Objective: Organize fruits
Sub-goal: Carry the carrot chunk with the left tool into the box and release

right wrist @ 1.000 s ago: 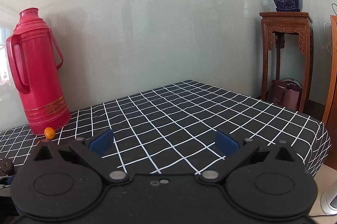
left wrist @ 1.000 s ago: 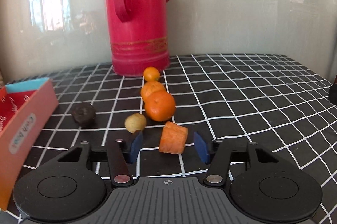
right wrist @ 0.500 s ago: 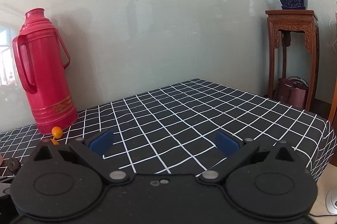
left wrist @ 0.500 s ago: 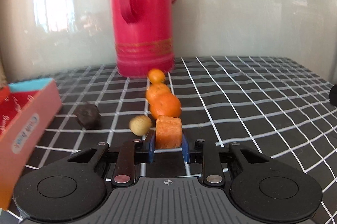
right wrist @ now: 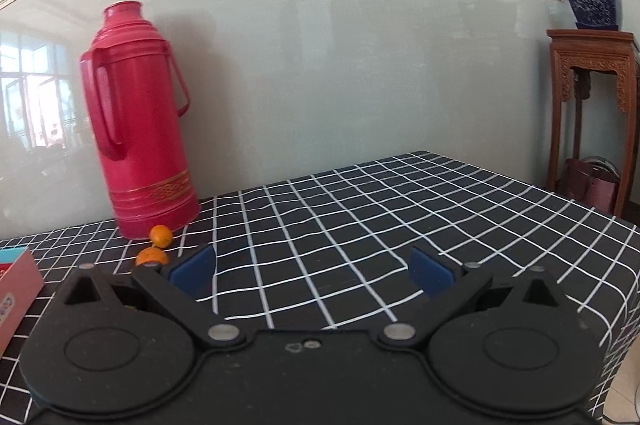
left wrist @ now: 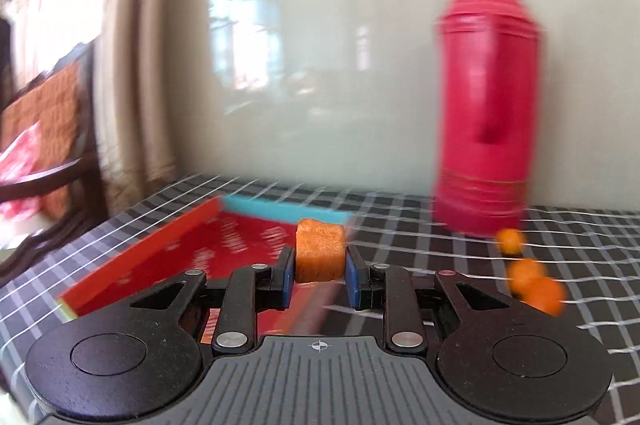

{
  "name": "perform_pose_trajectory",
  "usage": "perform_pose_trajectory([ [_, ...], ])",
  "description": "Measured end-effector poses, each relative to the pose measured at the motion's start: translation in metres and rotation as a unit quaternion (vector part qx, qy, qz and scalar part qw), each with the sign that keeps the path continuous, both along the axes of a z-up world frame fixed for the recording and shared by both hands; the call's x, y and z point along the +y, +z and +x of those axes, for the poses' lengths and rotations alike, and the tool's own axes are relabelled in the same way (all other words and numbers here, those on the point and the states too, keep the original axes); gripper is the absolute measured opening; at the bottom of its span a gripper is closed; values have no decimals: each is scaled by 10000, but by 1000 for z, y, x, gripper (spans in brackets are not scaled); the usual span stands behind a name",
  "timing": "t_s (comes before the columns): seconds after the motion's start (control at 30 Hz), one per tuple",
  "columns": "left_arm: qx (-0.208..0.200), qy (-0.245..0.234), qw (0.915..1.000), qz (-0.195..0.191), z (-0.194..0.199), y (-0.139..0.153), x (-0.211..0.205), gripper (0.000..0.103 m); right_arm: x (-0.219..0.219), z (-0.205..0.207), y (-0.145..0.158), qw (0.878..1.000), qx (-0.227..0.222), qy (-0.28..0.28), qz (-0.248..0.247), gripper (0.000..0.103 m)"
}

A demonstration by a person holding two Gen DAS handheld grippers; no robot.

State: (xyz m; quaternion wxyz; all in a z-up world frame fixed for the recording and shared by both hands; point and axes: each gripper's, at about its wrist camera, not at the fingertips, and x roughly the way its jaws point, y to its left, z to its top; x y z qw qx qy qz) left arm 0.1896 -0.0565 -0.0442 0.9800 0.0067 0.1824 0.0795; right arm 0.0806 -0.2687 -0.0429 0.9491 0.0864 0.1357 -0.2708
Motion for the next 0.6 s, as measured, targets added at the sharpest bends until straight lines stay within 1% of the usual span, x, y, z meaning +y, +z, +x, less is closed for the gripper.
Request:
perform_pose_trajectory([
  [0.13,289,400,9987,-126,6,-5,33,26,15,6,0,9998,37,219,-16,97],
  [0.3,548,586,9964,-260,10,-12,54,26,35,14,2,9985,39,542,-75,97],
  [0.47,634,675,9948,-430,10,-11,69,27,53,22,2,9957,68,916,-74,97],
  [0.6,507,716,9945,-571,4,-7,82,28,67,33,3,9916,100,1287,-117,97],
])
